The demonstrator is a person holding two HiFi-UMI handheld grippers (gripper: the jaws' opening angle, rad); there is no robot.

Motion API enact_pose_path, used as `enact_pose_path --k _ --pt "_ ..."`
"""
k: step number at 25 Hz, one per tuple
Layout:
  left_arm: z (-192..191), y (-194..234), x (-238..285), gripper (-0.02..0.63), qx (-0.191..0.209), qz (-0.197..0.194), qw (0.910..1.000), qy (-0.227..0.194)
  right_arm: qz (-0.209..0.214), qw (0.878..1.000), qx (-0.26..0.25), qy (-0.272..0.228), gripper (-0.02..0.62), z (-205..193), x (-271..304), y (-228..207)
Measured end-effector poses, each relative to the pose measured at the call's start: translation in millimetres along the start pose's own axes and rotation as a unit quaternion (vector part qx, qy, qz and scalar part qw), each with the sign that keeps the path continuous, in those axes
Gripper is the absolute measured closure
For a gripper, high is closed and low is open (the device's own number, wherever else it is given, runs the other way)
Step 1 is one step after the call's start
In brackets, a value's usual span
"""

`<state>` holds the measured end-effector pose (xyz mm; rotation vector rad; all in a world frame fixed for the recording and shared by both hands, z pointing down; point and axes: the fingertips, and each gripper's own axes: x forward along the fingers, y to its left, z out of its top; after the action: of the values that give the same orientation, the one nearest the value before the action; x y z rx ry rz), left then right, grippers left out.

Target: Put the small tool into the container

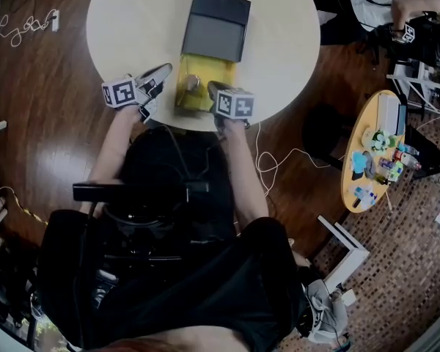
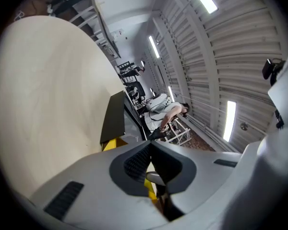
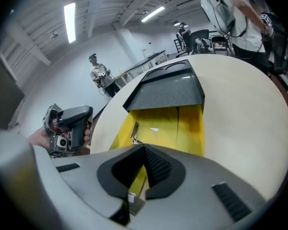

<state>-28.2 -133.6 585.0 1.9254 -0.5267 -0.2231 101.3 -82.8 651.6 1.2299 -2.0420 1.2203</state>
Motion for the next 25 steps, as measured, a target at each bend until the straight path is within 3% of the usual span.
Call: enact_pose_path --k 4,7,8,9,12,16,19,25 --pt "25 -10 17 0.612 0.058 -0.005 0.998 0.027 0.036 0.996 -0.033 -0.074 0.615 15 -37 2" --pt "47 -13 40 0.612 0.091 -0.01 0.9945 0.052 0.07 0.988 -0.099 -0.092 0.615 10 -55 14" --pt "54 -15 52 0.612 0.105 -0.015 0.9925 0.06 0.076 0.985 -0.129 -0.089 0.615 5 -56 18" --pt "61 -19 66 0.612 0.121 -0.021 0.99 0.069 0.079 0.981 -0.158 -0.083 0.561 -2 -56 21" --pt "72 -29 103 0.607 0.159 -0.031 0.9817 0.1 0.085 0.969 -0.225 -0.054 0.536 -25 -52 29" --pt "67 -26 138 0.581 0.164 -0.036 0.9749 0.146 0.096 0.954 -0.284 -0.022 0.463 -51 -47 38" --pt "59 -16 155 0.567 0.165 -0.029 0.9723 0.163 0.102 0.938 -0.332 0.007 0.457 -67 -45 39" --pt "61 -1 174 0.549 0.157 -0.018 0.9754 0.153 0.097 0.906 -0.408 0.055 0.434 -93 -36 37"
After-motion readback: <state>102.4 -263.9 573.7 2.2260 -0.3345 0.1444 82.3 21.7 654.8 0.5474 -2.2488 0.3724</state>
